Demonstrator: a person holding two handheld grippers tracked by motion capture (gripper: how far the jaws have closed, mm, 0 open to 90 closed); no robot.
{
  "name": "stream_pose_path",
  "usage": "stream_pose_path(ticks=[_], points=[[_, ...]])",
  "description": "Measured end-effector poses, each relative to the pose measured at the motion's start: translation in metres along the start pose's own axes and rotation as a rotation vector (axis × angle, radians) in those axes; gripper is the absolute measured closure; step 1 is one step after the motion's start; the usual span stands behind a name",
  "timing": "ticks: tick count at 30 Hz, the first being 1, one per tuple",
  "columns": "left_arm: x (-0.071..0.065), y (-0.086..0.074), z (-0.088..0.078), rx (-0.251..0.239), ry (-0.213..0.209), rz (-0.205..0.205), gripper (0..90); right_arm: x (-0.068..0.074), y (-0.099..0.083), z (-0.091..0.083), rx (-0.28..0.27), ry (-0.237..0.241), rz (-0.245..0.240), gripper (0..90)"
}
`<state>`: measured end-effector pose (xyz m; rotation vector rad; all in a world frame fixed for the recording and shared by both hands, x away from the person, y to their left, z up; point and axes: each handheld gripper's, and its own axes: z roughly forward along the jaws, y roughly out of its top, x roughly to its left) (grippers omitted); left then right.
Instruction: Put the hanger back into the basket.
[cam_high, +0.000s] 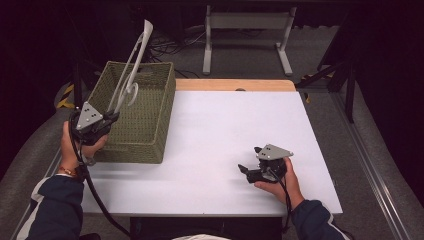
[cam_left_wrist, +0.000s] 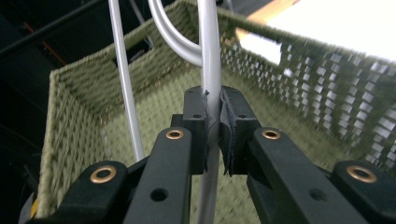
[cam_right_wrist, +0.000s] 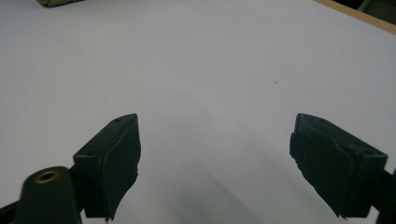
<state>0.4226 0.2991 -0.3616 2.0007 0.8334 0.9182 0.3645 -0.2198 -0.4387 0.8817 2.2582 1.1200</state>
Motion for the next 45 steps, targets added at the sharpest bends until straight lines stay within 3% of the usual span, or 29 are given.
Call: stream_pose_path(ticks=[3, 6, 9, 11, 17, 23, 24, 25, 29, 37, 45], points=[[0.002, -0.004, 0.001, 0.029, 0.0, 0.016, 82.2, 0.0, -0.001, 0.002, 0.009, 0.007, -0.003, 16.3], [0.006, -0.011, 0.003, 0.058, -0.011, -0.015, 81.9, 0.0, -0.001, 0.002, 0.013, 0.01, -0.003, 16.3], [0.008, -0.015, 0.006, 0.086, 0.004, -0.025, 81.7, 0.0, -0.001, 0.003, 0.019, 0.012, 0.0, 16.3], [0.009, -0.016, 0.007, 0.092, -0.01, -0.024, 81.3, 0.0, -0.001, 0.003, 0.023, 0.014, -0.001, 16.3], [0.006, -0.013, 0.011, 0.129, 0.019, -0.039, 79.9, 0.0, -0.001, 0.003, 0.031, 0.026, -0.006, 16.5], [0.006, -0.014, 0.008, 0.093, -0.022, -0.062, 78.2, 0.001, -0.002, 0.004, 0.044, 0.036, -0.011, 16.5], [0.006, -0.015, 0.007, 0.079, -0.051, -0.079, 78.2, 0.0, -0.002, 0.004, 0.045, 0.038, -0.013, 16.5], [0.005, -0.015, 0.007, 0.079, -0.054, -0.075, 79.1, 0.001, -0.002, 0.005, 0.045, 0.04, -0.01, 16.5], [0.001, -0.016, 0.006, 0.053, -0.06, -0.089, 76.4, 0.0, -0.002, 0.005, 0.049, 0.039, -0.007, 16.5], [-0.005, -0.01, 0.004, 0.014, -0.054, -0.074, 75.0, -0.001, 0.0, 0.002, 0.027, 0.019, -0.007, 16.8], [-0.023, 0.007, -0.005, -0.096, -0.064, -0.057, 66.0, -0.001, 0.002, -0.005, -0.024, -0.024, -0.028, 17.1]])
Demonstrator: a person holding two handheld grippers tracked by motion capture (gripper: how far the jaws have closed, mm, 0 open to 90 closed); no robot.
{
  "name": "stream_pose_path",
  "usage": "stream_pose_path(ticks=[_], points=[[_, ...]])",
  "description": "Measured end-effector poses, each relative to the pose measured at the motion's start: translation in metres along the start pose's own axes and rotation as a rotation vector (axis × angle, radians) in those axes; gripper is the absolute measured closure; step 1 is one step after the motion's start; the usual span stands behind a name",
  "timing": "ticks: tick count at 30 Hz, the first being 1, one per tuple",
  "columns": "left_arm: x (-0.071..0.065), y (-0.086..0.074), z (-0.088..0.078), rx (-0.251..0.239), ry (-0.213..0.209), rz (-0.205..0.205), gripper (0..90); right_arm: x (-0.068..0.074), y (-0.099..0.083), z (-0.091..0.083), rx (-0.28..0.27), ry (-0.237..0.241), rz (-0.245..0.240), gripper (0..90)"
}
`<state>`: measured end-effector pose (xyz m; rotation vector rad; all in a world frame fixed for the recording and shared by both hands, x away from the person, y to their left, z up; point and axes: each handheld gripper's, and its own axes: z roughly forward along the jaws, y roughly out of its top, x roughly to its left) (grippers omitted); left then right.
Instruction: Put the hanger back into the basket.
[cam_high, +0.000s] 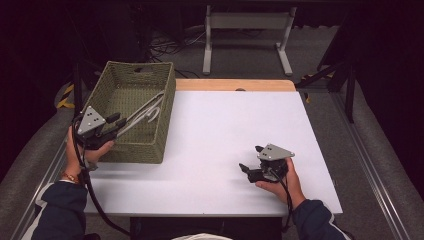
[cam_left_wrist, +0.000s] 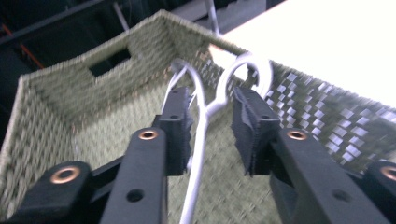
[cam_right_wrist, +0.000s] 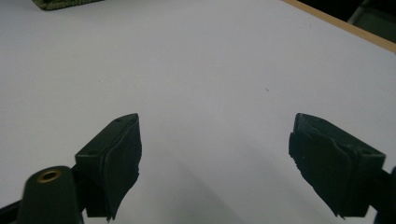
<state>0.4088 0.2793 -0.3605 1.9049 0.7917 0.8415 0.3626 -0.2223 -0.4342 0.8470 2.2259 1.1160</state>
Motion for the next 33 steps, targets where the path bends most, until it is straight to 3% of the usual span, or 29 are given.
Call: stream_pose_path(ticks=[2, 8, 18, 23, 29, 33], points=[[-0.004, 0.004, -0.001, -0.017, -0.005, 0.003, 65.1, 0.0, 0.0, 0.0, -0.003, -0.003, -0.002, 17.0], [-0.025, 0.017, -0.002, -0.093, -0.04, 0.004, 50.6, -0.001, 0.001, -0.004, -0.037, -0.015, -0.001, 17.1], [-0.059, 0.021, -0.002, -0.15, -0.09, 0.044, 30.4, -0.001, 0.002, -0.011, -0.083, -0.036, -0.008, 17.0], [-0.077, 0.023, -0.003, -0.191, -0.138, 0.032, 15.9, -0.001, 0.002, -0.012, -0.098, -0.042, -0.007, 15.5], [-0.092, 0.017, 0.0, -0.186, -0.175, 0.059, 10.0, 0.0, 0.002, -0.016, -0.123, -0.057, -0.009, 14.5], [-0.097, 0.012, 0.003, -0.187, -0.197, 0.05, 7.9, 0.0, 0.002, -0.016, -0.129, -0.071, -0.014, 13.6]])
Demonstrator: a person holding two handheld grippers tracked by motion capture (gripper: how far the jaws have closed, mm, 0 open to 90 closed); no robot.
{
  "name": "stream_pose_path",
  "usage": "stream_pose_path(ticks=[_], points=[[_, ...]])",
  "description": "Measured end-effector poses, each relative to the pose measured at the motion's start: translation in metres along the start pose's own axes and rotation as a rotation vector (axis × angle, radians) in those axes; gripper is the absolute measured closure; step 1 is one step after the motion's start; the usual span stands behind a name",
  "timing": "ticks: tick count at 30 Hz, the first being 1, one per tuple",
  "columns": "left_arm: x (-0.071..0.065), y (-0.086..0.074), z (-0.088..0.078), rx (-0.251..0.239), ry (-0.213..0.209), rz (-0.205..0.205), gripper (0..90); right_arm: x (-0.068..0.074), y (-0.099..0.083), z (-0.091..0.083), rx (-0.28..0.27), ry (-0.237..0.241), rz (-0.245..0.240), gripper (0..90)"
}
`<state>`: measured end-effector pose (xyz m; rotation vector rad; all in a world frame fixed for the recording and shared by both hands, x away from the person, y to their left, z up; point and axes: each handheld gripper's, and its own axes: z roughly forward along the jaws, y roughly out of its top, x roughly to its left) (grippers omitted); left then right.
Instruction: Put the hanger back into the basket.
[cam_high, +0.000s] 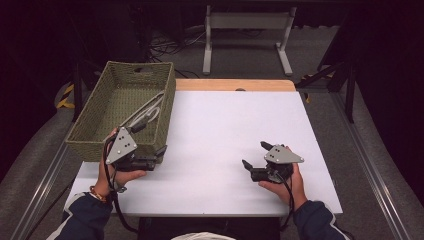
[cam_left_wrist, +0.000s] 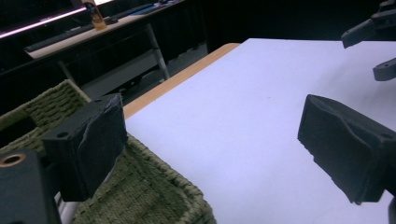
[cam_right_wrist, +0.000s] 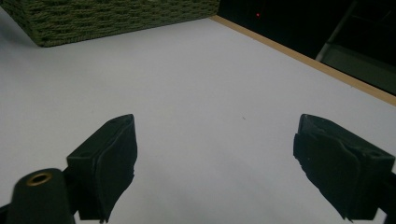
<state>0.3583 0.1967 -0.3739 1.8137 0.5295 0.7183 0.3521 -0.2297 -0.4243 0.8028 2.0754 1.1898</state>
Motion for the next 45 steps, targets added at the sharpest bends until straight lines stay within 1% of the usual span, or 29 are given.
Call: stream_pose_path(ticks=[1, 3, 4, 8, 9, 10, 12, 14, 16, 17, 18, 20, 24, 25, 27, 29, 30, 31, 33, 35, 37, 38, 39, 41, 45], points=[[-0.002, -0.001, 0.0, 0.002, -0.008, 0.007, 7.6, 0.0, 0.0, 0.0, 0.003, -0.009, 0.0, 13.1], [-0.006, -0.002, 0.001, -0.012, -0.016, 0.018, 6.7, 0.001, 0.0, 0.0, -0.001, -0.013, -0.003, 13.0], [-0.008, -0.003, 0.001, -0.013, -0.026, 0.012, 6.7, 0.001, -0.001, -0.001, -0.007, -0.01, -0.003, 13.0], [-0.016, -0.004, 0.002, -0.025, -0.067, 0.022, 5.7, 0.001, -0.002, -0.003, -0.01, -0.021, -0.013, 12.5], [-0.019, -0.005, 0.002, -0.03, -0.078, 0.017, 5.3, 0.001, -0.002, -0.004, -0.012, -0.026, -0.012, 12.4], [-0.021, -0.006, 0.002, -0.029, -0.085, 0.023, 5.3, 0.001, -0.002, -0.004, -0.015, -0.032, -0.013, 12.2], [-0.023, -0.008, 0.003, -0.026, -0.084, 0.03, 5.3, 0.002, -0.002, -0.005, -0.021, -0.038, -0.018, 12.0], [-0.029, -0.012, 0.003, -0.013, -0.088, 0.037, 5.2, 0.003, -0.003, -0.007, -0.022, -0.041, -0.025, 12.0], [-0.03, -0.014, 0.003, -0.016, -0.092, 0.033, 5.6, 0.003, -0.003, -0.007, -0.022, -0.046, -0.029, 12.0], [-0.032, -0.015, 0.003, -0.007, -0.079, 0.041, 7.2, 0.003, -0.004, -0.007, -0.023, -0.048, -0.033, 11.9], [-0.032, -0.016, 0.004, 0.001, -0.07, 0.047, 6.7, 0.004, -0.004, -0.008, -0.027, -0.05, -0.03, 11.9], [-0.033, -0.019, 0.004, 0.012, -0.078, 0.038, 6.7, 0.005, -0.004, -0.009, -0.029, -0.053, -0.032, 11.9], [-0.037, -0.029, 0.008, 0.032, -0.088, -0.002, 4.8, 0.006, -0.006, -0.01, -0.035, -0.053, -0.034, 11.9], [-0.038, -0.032, 0.009, 0.042, -0.09, -0.006, 4.9, 0.007, -0.006, -0.011, -0.038, -0.057, -0.039, 11.9], [-0.041, -0.035, 0.01, 0.051, -0.082, 0.001, 4.8, 0.01, -0.006, -0.011, -0.037, -0.06, -0.046, 11.9], [-0.043, -0.041, 0.01, 0.06, -0.075, -0.014, 4.8, 0.012, -0.006, -0.012, -0.045, -0.056, -0.055, 11.5], [-0.044, -0.043, 0.011, 0.066, -0.079, -0.029, 4.8, 0.012, -0.006, -0.012, -0.044, -0.059, -0.056, 11.3], [-0.043, -0.045, 0.011, 0.078, -0.085, -0.031, 4.9, 0.012, -0.006, -0.013, -0.044, -0.058, -0.056, 11.1], [-0.044, -0.051, 0.012, 0.091, -0.071, -0.032, 5.0, 0.013, -0.006, -0.013, -0.047, -0.054, -0.057, 11.0], [-0.045, -0.056, 0.012, 0.113, -0.072, -0.028, 5.9, 0.013, -0.006, -0.013, -0.049, -0.052, -0.056, 10.7], [-0.044, -0.058, 0.013, 0.12, -0.077, -0.029, 6.3, 0.014, -0.007, -0.012, -0.043, -0.047, -0.061, 10.7], [-0.043, -0.06, 0.013, 0.123, -0.082, -0.046, 6.3, 0.014, -0.007, -0.012, -0.043, -0.047, -0.061, 10.7], [-0.042, -0.061, 0.014, 0.124, -0.083, -0.051, 6.3, 0.015, -0.007, -0.012, -0.042, -0.041, -0.064, 10.6], [-0.041, -0.062, 0.014, 0.129, -0.073, -0.049, 6.4, 0.016, -0.008, -0.012, -0.043, -0.035, -0.071, 10.6], [-0.04, -0.063, 0.014, 0.127, -0.066, -0.061, 6.4, 0.018, -0.008, -0.012, -0.048, -0.028, -0.077, 10.5]])
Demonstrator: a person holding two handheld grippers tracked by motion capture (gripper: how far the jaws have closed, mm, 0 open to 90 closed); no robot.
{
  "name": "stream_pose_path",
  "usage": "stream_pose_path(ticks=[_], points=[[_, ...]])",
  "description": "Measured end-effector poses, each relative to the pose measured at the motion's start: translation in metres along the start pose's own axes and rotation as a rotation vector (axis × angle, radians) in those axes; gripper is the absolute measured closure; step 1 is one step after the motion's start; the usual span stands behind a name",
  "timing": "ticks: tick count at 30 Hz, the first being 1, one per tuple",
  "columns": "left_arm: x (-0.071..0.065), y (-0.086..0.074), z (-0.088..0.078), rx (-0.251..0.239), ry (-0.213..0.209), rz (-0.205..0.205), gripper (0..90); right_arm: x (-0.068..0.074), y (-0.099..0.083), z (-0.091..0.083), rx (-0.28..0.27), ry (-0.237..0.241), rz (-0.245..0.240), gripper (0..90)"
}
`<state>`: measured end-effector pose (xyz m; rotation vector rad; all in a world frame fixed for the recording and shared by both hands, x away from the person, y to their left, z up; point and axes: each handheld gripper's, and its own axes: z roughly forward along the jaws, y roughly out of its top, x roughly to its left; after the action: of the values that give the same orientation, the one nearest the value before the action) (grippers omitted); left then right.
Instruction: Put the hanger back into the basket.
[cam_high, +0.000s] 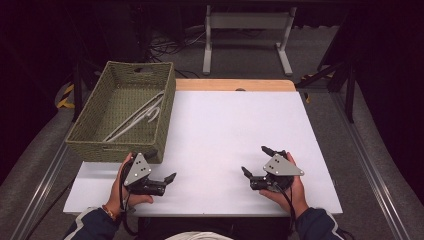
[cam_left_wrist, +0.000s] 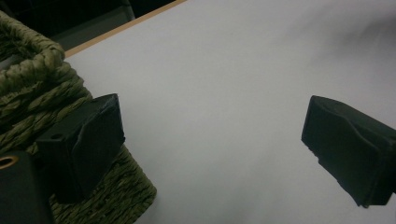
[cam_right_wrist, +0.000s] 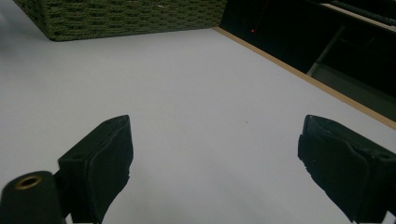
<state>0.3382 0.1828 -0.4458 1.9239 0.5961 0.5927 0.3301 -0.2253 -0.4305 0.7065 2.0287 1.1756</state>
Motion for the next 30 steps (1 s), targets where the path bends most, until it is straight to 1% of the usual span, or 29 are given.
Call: stream_pose_path(ticks=[1, 3, 5, 6, 8, 9, 12, 15, 17, 19, 21, 23, 25, 30], points=[[0.0017, -0.0002, -0.0004, -0.002, -0.006, -0.012, 6.4, 0.001, -0.0004, 0.0005, 0.002, -0.003, -0.008, 10.5], [0.0022, 0.0, -0.0007, -0.005, -0.006, -0.013, 6.4, 0.0013, -0.0005, 0.0005, 0.001, -0.006, -0.009, 10.5], [0.0013, 0.0012, -0.0022, -0.006, -0.011, -0.005, 6.3, 0.0023, -0.0009, 0.0003, 0.0, -0.003, 0.007, 10.5], [0.0009, 0.0012, -0.0021, -0.016, -0.008, -0.002, 6.2, 0.0036, -0.0009, 0.0006, 0.003, 0.0, 0.006, 10.5], [0.0, 0.0005, -0.0029, -0.008, -0.017, 0.006, 6.2, 0.0064, 0.0008, 0.0009, 0.006, -0.007, -0.017, 10.5], [-0.0007, -0.0002, -0.0027, -0.012, -0.015, 0.008, 6.2, 0.0074, 0.0019, 0.0005, -0.002, -0.008, -0.015, 10.5], [-0.0004, -0.0005, -0.0029, -0.016, -0.029, -0.003, 6.4, 0.0095, 0.0045, -0.0009, -0.008, -0.014, -0.014, 10.5], [-0.0015, -0.001, -0.0021, -0.008, -0.035, 0.0, 6.4, 0.0103, 0.0047, -0.0014, -0.009, -0.015, -0.008, 10.5], [-0.0011, -0.0014, -0.0017, -0.011, -0.039, -0.015, 6.4, 0.0103, 0.005, -0.0008, -0.009, -0.012, -0.008, 10.5], [-0.0007, -0.002, -0.0001, -0.001, -0.043, -0.016, 6.5, 0.0102, 0.0048, 0.0003, -0.006, -0.011, -0.013, 10.5], [-0.0016, -0.0023, 0.0017, 0.003, -0.038, -0.002, 6.7, 0.01, 0.0038, 0.0007, -0.006, -0.009, -0.018, 10.5], [-0.0021, -0.0021, 0.0028, 0.006, -0.04, -0.005, 6.8, 0.0095, 0.0029, 0.0011, 0.001, -0.009, -0.023, 10.5], [-0.0029, -0.0022, 0.0038, 0.011, -0.04, -0.007, 6.9, 0.0083, 0.0024, 0.0008, -0.001, -0.006, -0.017, 10.5], [-0.0045, -0.0018, 0.0063, 0.025, -0.045, 0.005, 7.2, 0.0068, 0.0019, -0.0006, -0.004, -0.01, -0.015, 10.5]])
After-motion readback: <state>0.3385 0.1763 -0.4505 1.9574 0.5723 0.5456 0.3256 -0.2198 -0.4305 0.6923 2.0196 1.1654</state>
